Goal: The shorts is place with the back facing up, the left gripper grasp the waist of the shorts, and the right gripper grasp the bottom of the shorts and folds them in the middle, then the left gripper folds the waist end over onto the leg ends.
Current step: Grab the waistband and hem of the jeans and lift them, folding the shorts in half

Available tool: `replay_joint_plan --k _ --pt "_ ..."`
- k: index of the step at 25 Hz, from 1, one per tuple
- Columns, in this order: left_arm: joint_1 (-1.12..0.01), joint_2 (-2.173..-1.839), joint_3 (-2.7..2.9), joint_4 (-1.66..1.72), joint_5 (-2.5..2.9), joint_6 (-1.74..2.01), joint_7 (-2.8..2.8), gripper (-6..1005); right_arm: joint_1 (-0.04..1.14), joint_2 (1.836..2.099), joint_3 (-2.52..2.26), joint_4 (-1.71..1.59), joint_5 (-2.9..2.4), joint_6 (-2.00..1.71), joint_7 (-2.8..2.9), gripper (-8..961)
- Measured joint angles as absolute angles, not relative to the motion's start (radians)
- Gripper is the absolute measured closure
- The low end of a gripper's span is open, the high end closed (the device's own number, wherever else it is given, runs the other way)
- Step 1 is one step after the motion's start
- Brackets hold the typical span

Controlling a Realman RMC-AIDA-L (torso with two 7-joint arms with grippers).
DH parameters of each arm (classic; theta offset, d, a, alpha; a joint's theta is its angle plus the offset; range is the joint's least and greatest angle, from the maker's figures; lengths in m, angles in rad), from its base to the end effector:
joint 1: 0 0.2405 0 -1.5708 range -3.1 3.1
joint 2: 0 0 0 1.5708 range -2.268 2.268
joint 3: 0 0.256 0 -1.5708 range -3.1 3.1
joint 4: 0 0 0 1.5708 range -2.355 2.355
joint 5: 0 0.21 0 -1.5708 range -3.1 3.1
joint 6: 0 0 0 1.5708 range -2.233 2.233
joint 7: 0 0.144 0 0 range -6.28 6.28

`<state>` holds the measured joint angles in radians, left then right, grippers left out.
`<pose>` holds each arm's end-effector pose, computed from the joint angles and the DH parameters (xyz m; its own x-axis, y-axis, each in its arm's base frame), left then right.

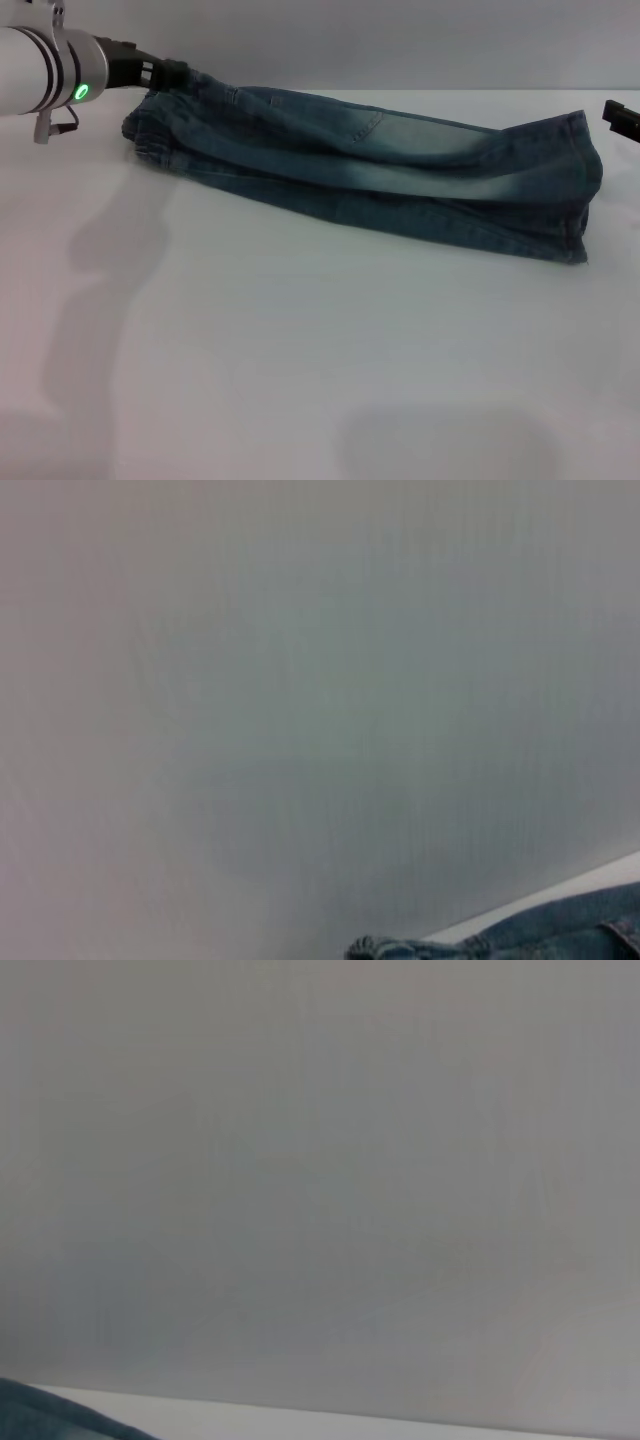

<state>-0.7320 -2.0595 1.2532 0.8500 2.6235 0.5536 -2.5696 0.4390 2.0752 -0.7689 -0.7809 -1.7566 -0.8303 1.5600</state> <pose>-0.2159 0.4733 0.0195 0.7933 0.5098 0.3328 0.5427 -0.3445 -0.7660 0.3268 0.3918 0.0683 0.6559 -0.3755 -0.6548 -0.7546 -0.3024 -0.5824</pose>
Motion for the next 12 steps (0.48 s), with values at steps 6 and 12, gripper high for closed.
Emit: replay_joint_plan --k 6,12 --pt "-0.720 -2.057 1.251 0.847 2.691 0.591 -2.568 217 0.415 2.074 -0.772 -0.801 -1.715 -0.876 1.560 301" --pt "-0.727 -2.056 1.255 0.847 2.805 0.657 -2.565 153 0.411 2.074 -0.772 -0.809 -1.714 -0.897 1.560 302"
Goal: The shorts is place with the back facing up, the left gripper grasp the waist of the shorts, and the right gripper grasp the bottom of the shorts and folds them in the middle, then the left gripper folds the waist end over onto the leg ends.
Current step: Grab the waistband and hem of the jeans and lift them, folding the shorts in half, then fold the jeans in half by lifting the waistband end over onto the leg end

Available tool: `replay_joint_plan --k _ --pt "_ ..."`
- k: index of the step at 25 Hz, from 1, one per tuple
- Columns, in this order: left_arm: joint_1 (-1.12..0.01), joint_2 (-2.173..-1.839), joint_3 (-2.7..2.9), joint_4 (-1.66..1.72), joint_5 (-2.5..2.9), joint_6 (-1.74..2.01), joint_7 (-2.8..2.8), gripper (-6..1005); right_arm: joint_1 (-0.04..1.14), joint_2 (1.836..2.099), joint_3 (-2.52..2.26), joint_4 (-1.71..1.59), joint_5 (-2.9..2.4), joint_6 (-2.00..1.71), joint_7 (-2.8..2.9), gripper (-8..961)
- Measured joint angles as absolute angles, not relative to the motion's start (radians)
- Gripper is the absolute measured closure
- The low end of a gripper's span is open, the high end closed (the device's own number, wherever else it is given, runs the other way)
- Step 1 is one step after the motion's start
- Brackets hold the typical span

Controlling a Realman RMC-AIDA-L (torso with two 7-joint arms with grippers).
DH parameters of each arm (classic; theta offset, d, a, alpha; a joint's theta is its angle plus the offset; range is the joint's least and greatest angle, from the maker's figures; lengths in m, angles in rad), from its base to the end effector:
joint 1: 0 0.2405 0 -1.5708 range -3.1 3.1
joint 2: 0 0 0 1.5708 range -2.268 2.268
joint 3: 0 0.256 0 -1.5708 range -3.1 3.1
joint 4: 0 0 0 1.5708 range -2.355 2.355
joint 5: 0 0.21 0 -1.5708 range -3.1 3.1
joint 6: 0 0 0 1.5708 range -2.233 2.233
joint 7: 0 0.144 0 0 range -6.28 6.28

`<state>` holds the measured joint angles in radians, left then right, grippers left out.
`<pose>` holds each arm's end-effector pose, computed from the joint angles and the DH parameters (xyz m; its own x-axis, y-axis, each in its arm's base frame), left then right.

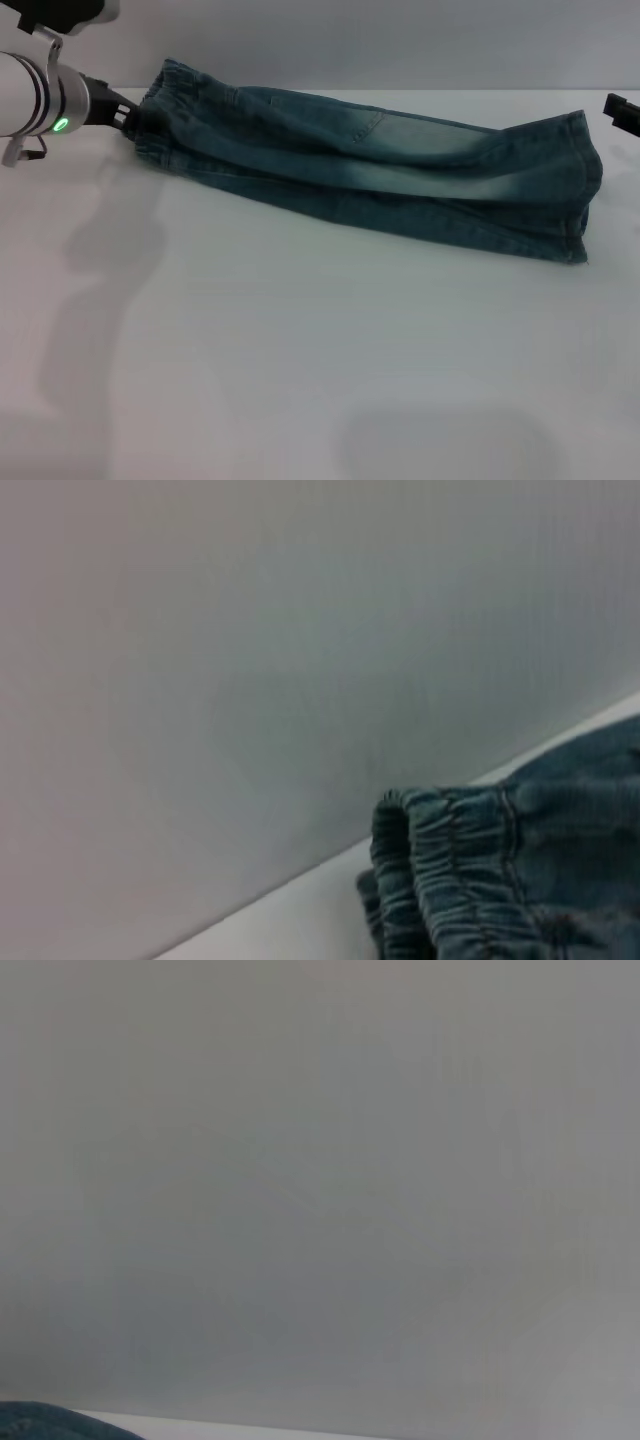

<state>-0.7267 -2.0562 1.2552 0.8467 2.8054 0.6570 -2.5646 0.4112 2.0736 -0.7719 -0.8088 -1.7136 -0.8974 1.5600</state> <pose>-0.2384 0.4627 0.0190 0.8146 0.5660 0.1267 0.4068 -0.4019 -0.8203 0.3227 0.3844 0.0730 0.6423 -0.3512 -0.6813 -0.7656 -0.3351 -0.5491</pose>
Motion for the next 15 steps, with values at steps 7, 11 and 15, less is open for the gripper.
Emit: replay_joint_plan --k 7,11,15 --pt "-0.743 -2.055 1.249 0.847 2.826 0.680 -2.463 154 0.413 2.075 -0.772 -0.802 -1.710 -0.908 1.560 302" --pt "-0.741 -2.057 1.242 0.852 2.801 0.642 -2.426 155 0.412 2.076 -0.772 -0.794 -1.689 -0.912 1.560 301" --pt "-0.718 -2.058 1.235 0.844 2.690 0.535 -2.423 156 0.409 2.076 -0.769 -0.787 -1.684 -0.920 1.560 301"
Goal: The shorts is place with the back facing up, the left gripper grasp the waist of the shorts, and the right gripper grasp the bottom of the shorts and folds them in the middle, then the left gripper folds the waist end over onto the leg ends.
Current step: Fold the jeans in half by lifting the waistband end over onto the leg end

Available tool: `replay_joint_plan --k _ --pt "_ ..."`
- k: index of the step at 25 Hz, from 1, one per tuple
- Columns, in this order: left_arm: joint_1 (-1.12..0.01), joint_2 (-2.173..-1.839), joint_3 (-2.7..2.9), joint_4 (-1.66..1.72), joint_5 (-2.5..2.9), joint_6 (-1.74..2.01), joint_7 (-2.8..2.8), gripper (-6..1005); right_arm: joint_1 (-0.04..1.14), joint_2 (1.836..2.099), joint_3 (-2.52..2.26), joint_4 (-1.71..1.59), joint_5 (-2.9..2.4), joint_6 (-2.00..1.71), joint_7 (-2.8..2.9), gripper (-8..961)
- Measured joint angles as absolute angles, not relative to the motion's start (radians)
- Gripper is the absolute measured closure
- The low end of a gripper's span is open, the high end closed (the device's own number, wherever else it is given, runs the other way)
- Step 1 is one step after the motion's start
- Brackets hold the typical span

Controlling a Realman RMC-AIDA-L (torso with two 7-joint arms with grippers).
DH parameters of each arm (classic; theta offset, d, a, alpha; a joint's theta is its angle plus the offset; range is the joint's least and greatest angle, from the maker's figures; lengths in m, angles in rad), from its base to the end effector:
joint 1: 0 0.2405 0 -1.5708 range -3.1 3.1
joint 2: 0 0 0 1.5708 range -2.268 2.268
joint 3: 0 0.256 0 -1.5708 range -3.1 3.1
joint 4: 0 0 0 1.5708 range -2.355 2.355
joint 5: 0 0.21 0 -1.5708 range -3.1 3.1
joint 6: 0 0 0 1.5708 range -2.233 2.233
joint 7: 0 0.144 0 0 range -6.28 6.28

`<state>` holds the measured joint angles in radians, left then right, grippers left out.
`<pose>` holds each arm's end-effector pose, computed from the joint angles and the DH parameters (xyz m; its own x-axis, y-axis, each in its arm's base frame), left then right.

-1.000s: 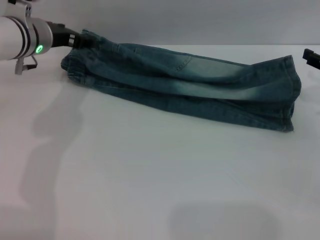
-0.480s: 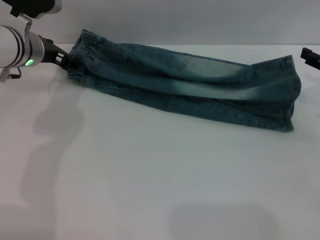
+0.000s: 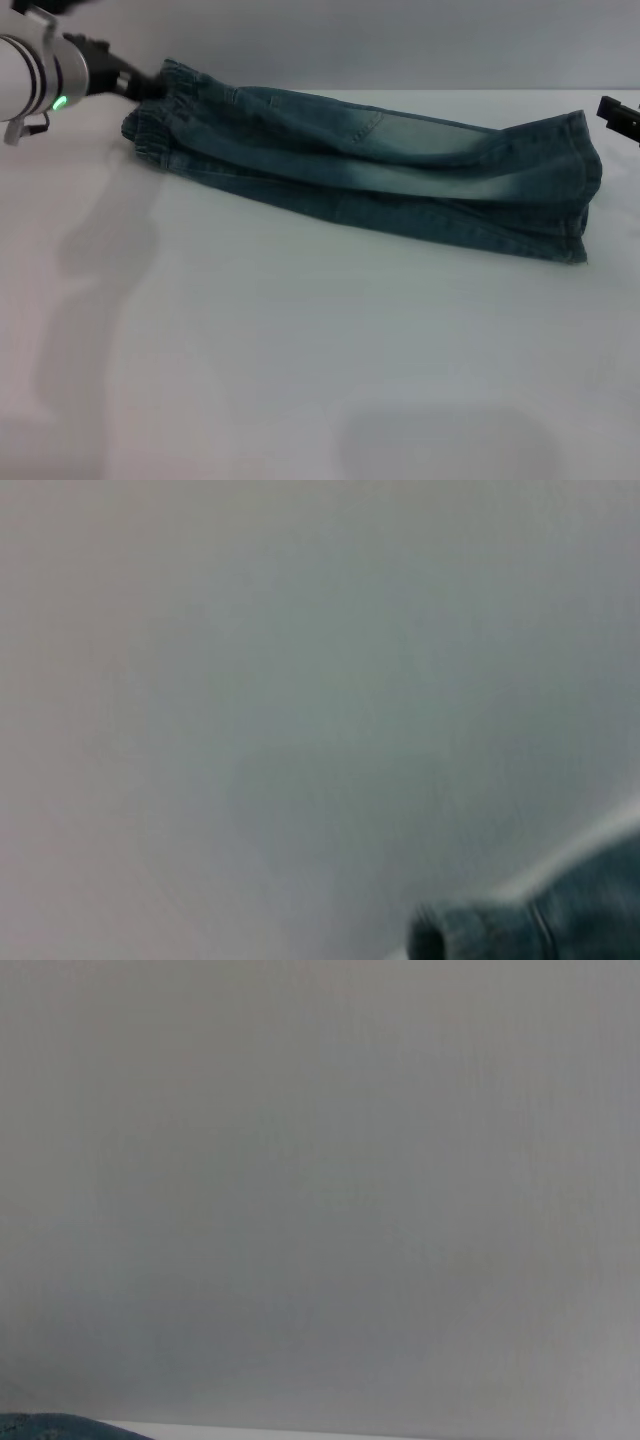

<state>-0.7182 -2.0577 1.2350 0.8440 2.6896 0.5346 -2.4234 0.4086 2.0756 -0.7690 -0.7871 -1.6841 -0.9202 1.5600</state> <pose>-0.2293 0.4723 0.0270 0.8699 0.4596 0.1791 0.3794 -0.3914 -0.8383 0.3225 0.3814 0.0681 0.6111 -0.3555 -0.7072 -0.7893 -0.3409 -0.5107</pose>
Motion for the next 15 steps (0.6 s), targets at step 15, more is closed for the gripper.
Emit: replay_joint_plan --k 15 --pt "-0.571 -2.054 1.320 0.967 1.860 0.354 -2.227 169 0.406 2.074 -0.768 -0.728 -1.593 -0.962 1.444 302"
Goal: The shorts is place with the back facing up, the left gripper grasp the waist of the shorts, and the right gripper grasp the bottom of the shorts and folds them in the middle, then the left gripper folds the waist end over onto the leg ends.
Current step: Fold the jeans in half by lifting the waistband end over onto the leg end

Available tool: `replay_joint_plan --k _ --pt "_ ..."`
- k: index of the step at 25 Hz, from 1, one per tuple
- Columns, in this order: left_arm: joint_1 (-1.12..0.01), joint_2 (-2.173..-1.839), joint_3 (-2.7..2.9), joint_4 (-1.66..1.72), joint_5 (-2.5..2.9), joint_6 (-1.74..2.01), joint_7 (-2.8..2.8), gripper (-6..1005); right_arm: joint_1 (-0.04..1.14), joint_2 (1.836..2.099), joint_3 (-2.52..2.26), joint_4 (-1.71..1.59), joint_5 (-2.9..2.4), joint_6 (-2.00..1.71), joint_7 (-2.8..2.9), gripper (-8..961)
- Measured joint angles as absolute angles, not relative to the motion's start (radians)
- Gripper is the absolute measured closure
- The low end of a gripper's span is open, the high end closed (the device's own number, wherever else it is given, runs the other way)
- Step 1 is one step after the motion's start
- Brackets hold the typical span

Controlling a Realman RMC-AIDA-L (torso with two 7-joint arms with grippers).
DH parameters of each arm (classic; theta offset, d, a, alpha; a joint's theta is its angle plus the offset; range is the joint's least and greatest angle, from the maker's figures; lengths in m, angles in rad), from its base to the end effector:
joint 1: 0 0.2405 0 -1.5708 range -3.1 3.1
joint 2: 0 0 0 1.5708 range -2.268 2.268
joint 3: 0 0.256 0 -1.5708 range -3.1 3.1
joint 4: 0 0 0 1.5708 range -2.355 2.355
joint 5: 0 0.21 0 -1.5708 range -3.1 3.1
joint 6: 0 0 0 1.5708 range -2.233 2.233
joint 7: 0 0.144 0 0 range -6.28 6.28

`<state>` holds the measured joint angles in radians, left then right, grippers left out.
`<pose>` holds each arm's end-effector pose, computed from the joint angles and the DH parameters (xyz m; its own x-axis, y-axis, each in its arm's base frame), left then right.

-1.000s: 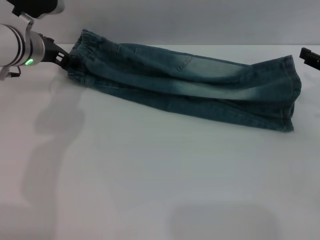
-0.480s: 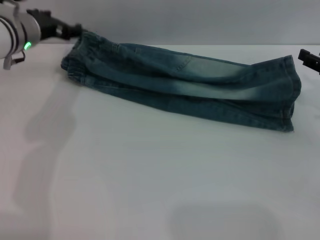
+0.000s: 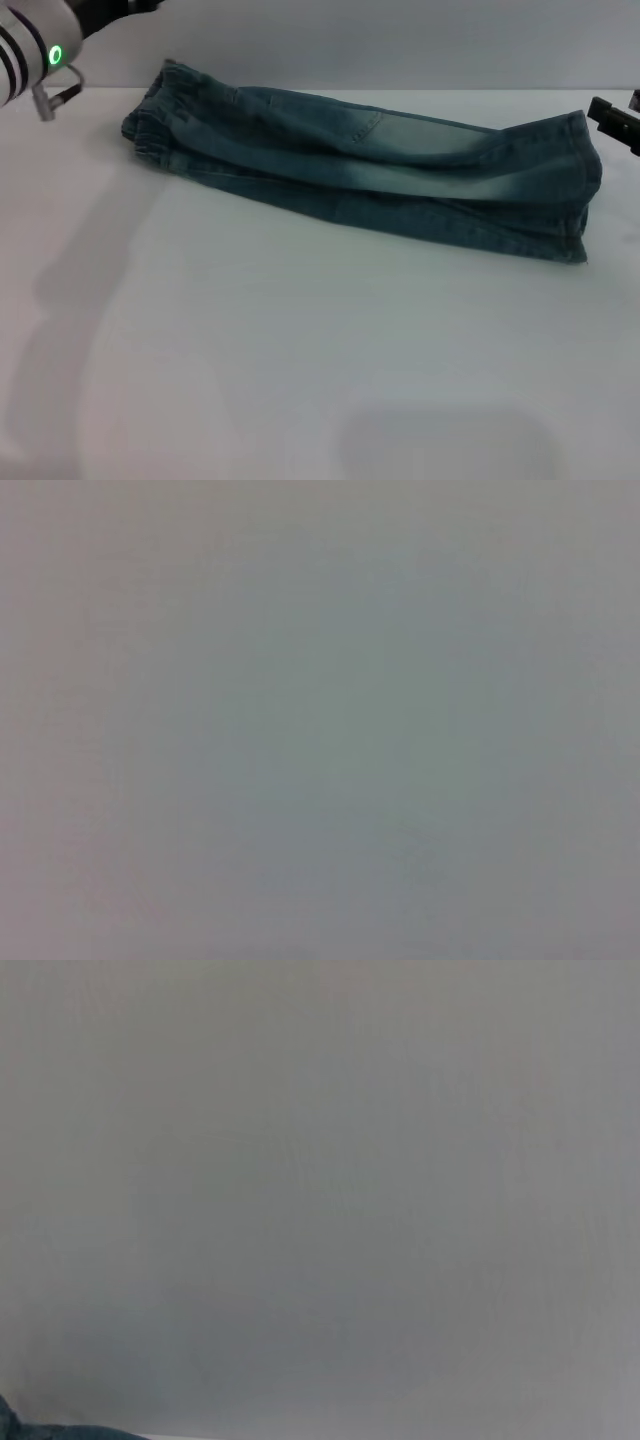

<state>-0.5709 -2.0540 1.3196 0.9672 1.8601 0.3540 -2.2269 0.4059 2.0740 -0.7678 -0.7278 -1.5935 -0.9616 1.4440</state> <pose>-0.2032 0.4624 0.0448 0.6086 0.3172 0.7273 0.7932 -0.2644 -0.5485 0.3219 0.3763 0.0604 0.6187 -0.3151 -0.7197 -0.7771 -0.3796 -0.5019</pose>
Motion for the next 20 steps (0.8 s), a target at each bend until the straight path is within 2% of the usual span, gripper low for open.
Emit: replay_joint_plan --k 6,12,13,20 --pt "-0.632 -2.046 1.063 0.871 1.611 0.784 -1.968 229 0.406 2.074 -0.771 -0.725 -1.592 -0.968 1.424 302" --pt "-0.678 -1.978 1.016 0.757 1.697 0.932 -1.910 372 0.407 2.074 -0.768 -0.719 -1.581 -0.987 1.403 301" --pt "-0.680 -1.975 1.017 0.757 1.734 0.935 -1.909 398 0.407 2.074 -0.767 -0.718 -1.581 -0.991 1.402 301" --pt "-0.685 -1.980 1.009 0.763 1.892 0.898 -1.890 389 0.413 2.073 -0.771 -0.716 -1.581 -1.003 1.401 302"
